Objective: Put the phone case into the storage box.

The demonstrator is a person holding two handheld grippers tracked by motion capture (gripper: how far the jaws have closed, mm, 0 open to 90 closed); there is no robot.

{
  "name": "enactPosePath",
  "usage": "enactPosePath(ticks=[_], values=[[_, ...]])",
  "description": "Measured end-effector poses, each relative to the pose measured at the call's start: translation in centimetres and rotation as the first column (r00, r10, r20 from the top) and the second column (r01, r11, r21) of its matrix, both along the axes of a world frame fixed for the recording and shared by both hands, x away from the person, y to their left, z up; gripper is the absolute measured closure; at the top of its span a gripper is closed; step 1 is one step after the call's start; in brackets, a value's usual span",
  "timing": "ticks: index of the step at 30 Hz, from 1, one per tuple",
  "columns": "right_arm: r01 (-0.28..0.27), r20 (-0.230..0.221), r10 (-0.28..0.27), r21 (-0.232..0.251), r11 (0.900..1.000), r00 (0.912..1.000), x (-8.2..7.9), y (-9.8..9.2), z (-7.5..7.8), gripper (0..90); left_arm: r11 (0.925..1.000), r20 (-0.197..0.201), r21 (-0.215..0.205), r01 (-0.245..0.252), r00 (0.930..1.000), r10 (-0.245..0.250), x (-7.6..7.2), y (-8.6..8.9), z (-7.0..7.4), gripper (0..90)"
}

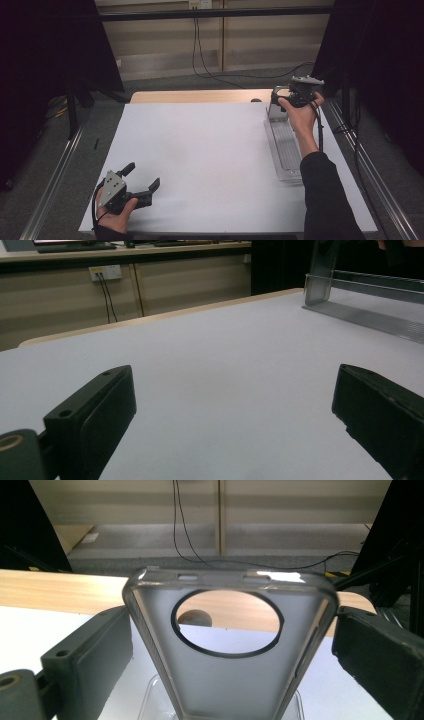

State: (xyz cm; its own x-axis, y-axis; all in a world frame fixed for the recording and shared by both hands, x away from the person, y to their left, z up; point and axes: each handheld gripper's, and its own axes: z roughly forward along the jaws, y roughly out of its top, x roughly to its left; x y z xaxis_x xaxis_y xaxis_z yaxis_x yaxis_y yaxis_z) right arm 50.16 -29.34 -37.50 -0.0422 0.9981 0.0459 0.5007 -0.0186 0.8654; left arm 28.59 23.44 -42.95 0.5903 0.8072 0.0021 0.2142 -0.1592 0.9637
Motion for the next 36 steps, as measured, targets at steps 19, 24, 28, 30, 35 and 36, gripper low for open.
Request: enactPosePath(ticks=[19, 24, 28, 30, 35, 36], values=[[-0.046, 0.081, 0.041, 0.054, 0.997, 0.9958, -1.8, -1.1, 0.0, 1.2, 0.9999, 0.0, -0.008, -0.014, 0.9999, 0.014, -0.1, 0.0, 0.1, 3.9], [-0.06, 0.097, 0.054, 0.056, 0.997, 0.9938, -2.3, -0.9, -0.1, 0.9, 0.9999, 0.008, -0.006, -0.011, 0.9999, 0.012, 0.1, -0.1, 0.1, 3.9], [-0.068, 0.106, 0.062, 0.053, 0.996, 0.9924, -2.6, -1.0, -0.1, 0.8, 0.9998, 0.007, -0.007, -0.02, 0.9998, 0.02, 0.0, 0.2, 0.1, 3.9], [-0.067, 0.109, 0.061, 0.052, 0.996, 0.9922, -2.8, -1.2, -0.1, 0.5, 0.9998, 0.007, -0.002, -0.02, 0.9998, 0.02, 0.0, 0.3, 0.2, 3.8], [-0.075, 0.119, 0.068, 0.052, 0.996, 0.9906, -3.2, -1.2, -0.2, 0.7, 0.9997, 0.012, 0.002, -0.025, 0.9996, 0.025, 0.0, 0.2, 0.2, 3.1], [-0.076, 0.119, 0.069, 0.049, 0.996, 0.9904, -3.3, -1.2, -0.2, 0.7, 0.9997, 0.011, -0.005, -0.022, 0.9997, 0.022, 0.0, 0.2, 0.2, 3.1]])
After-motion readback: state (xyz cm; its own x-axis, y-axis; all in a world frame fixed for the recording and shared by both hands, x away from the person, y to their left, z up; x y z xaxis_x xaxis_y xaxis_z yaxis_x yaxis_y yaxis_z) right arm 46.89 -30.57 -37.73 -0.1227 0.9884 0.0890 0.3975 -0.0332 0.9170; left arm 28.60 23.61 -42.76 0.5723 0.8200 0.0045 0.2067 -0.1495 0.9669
